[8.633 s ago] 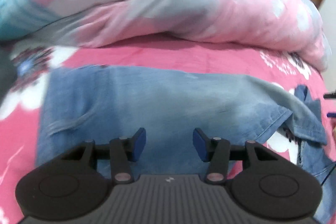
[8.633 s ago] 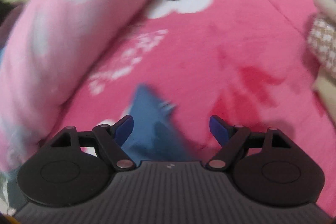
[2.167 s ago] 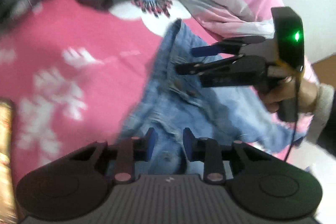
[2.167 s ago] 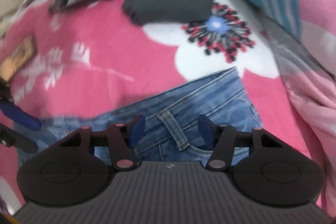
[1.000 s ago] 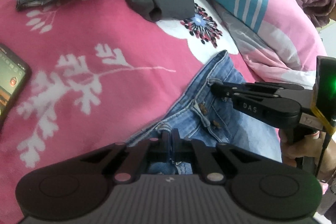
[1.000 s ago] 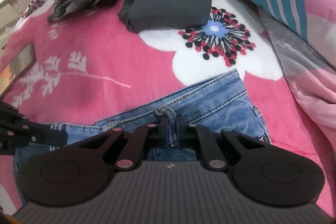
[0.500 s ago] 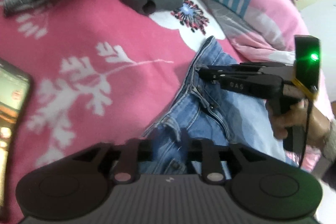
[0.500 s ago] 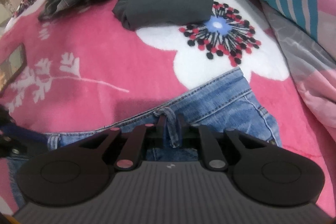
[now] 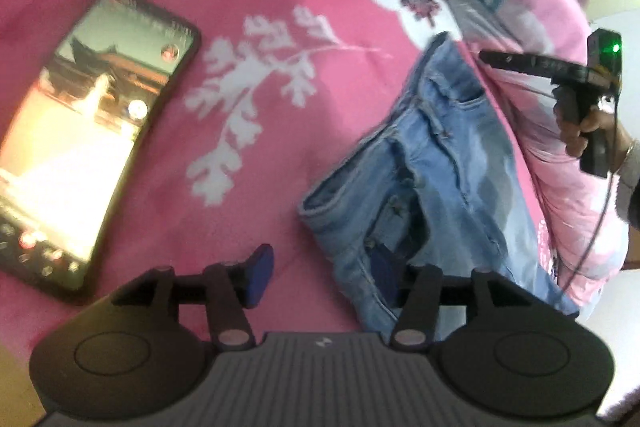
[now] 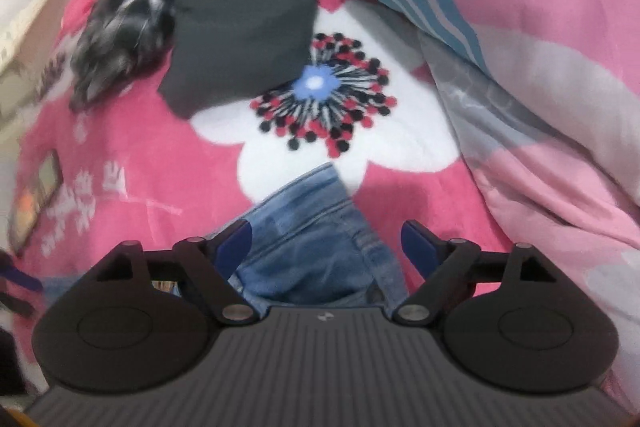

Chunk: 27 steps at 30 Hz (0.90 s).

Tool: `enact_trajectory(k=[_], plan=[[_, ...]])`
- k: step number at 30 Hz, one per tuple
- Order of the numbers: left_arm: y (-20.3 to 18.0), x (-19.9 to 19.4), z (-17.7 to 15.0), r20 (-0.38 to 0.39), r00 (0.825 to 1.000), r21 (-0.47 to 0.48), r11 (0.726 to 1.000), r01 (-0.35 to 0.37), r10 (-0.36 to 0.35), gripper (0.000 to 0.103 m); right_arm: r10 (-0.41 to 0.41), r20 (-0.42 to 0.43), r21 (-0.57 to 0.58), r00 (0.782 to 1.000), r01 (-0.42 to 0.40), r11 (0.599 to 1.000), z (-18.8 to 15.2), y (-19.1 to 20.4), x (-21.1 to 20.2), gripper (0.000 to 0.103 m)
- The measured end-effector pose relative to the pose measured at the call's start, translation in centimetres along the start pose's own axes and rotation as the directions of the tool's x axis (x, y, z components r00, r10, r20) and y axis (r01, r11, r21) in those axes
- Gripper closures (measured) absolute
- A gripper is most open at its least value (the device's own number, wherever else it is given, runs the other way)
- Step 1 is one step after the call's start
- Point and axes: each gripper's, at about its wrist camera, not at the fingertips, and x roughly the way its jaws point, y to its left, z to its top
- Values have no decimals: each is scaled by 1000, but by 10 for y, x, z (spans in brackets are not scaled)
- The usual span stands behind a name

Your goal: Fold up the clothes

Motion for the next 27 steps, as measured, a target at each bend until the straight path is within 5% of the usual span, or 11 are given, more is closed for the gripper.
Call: enact_trajectory(k=[5, 9, 10, 13, 15, 17, 27], plan=[[3, 11, 4, 39, 998, 3, 999, 45, -45, 52, 99, -101, 21, 990, -98, 995, 22, -15, 37, 21], [3, 14, 6, 73, 997, -17, 999, 35, -34, 70, 111, -206, -11, 972, -116, 993, 24, -8, 67, 23], [2, 14, 7, 83, 996, -24, 999, 29, -27, 76, 105, -207, -21, 973, -112, 994, 23, -4, 69, 25], [-3, 10, 6, 122, 993, -17, 1000, 6, -4, 90, 91, -198, -49, 976, -103, 994, 21, 5, 69, 52], [-8, 7, 5, 148, 989, -9, 1000, -7, 8, 92, 69, -181, -54, 981, -80, 995, 19, 7, 64, 73], [-11, 2, 6, 172, 985, -14, 1000, -12, 15, 92, 47, -166, -73, 985, -60, 996, 17, 11, 59, 81], [-14, -32, 25, 274, 962, -14, 1000, -5, 9, 93, -18, -53, -134, 998, 11, 991, 29, 27, 42, 88]])
